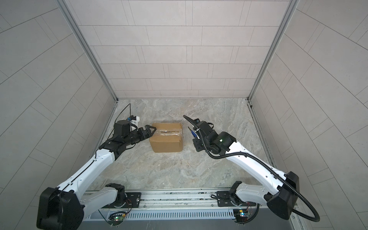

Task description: Unpack the express box

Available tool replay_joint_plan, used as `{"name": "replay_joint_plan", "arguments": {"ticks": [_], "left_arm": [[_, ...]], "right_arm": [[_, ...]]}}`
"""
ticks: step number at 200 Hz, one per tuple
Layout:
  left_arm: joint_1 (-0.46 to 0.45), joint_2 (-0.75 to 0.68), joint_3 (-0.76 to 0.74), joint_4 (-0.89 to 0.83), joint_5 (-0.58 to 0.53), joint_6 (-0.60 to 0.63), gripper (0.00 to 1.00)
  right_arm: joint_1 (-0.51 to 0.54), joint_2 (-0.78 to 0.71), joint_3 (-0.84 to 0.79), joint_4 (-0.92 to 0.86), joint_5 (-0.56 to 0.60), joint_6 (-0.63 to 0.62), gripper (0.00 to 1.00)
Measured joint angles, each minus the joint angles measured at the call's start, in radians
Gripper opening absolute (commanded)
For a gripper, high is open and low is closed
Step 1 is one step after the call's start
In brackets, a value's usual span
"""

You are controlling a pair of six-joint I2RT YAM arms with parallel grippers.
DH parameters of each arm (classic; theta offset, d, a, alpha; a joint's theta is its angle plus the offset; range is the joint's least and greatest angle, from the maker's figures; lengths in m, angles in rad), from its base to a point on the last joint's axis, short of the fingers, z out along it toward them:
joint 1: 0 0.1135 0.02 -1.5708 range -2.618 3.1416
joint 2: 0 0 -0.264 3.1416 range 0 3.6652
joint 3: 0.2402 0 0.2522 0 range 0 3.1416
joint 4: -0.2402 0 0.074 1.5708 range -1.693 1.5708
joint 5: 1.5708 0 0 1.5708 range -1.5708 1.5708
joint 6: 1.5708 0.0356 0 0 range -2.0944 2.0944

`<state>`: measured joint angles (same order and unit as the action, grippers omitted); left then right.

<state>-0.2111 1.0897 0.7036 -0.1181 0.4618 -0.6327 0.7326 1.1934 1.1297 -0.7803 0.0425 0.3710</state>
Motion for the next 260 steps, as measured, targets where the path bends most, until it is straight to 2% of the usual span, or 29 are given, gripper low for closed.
{"name": "replay_joint_plan", "arguments": {"ticks": [39, 79, 116, 138, 165, 193, 213, 235, 260], "left_arm": [[-0.067, -0.041, -0.045, 0.029, -0.016, -0.034, 0.97], [-0.200, -0.063, -0.104, 0.101, -0.104, -0.111, 0.97], [-0.363, -0.069, -0.131, 0.146, -0.181, -0.192, 0.98], [-0.404, -0.095, -0.131, 0.148, -0.198, -0.209, 1.00], [-0.365, -0.167, -0.110, 0.074, -0.224, -0.179, 1.00], [-0.166, -0.204, -0.076, 0.011, -0.182, -0.112, 1.00], [-0.057, -0.158, -0.025, -0.034, -0.158, -0.049, 1.00], [-0.031, -0.051, 0.038, -0.035, -0.117, 0.003, 0.99], [-0.032, 0.058, 0.061, 0.004, -0.061, 0.021, 0.99]], "right_arm": [[-0.001, 0.124, 0.076, 0.051, -0.069, -0.031, 0.00], [-0.040, 0.280, 0.206, 0.086, -0.065, -0.085, 0.00], [-0.111, 0.419, 0.340, 0.127, -0.068, -0.138, 0.00], [-0.147, 0.441, 0.380, 0.132, -0.067, -0.156, 0.00], [-0.174, 0.391, 0.350, 0.109, -0.035, -0.152, 0.00], [-0.176, 0.225, 0.199, 0.042, -0.003, -0.102, 0.00], [-0.157, 0.077, 0.079, -0.006, 0.016, -0.054, 0.00], [-0.113, -0.043, -0.007, -0.040, 0.014, -0.003, 0.00], [-0.091, -0.060, -0.030, -0.026, -0.012, 0.030, 0.00]]}}
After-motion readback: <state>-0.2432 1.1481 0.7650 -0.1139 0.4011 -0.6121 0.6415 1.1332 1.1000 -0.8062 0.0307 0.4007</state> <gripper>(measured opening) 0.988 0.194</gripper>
